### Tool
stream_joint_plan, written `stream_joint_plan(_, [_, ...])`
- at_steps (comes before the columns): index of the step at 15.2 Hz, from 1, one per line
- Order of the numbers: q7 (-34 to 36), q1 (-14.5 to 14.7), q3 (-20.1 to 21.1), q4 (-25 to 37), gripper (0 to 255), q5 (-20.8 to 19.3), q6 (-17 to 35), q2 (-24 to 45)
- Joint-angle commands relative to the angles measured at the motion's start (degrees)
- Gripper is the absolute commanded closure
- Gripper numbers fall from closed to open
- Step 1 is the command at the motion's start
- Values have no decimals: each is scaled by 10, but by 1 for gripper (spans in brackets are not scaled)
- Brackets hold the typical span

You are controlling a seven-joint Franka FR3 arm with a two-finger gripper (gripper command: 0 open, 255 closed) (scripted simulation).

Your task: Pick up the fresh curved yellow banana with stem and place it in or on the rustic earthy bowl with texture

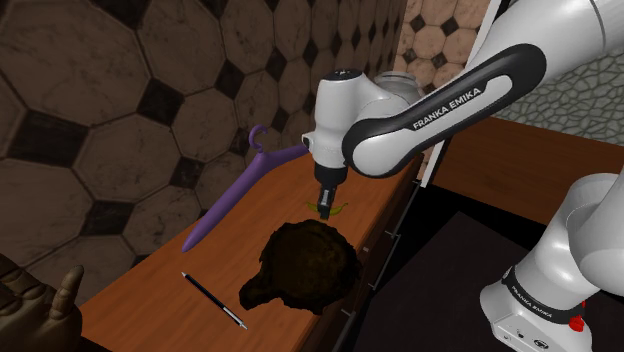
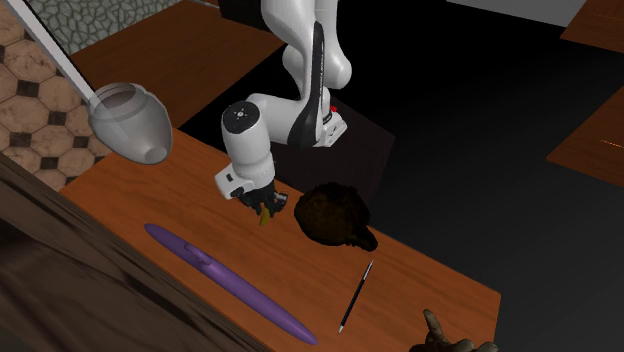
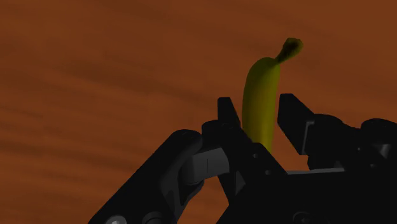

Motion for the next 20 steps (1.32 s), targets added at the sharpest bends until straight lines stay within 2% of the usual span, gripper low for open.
stream_joint_plan(1, [0,0,0,0,255,0,0,1])
stream_joint_plan(8, [0,0,0,0,255,0,0,1])
stream_joint_plan(20, [-12,0,-4,44,255,16,-95,-52])
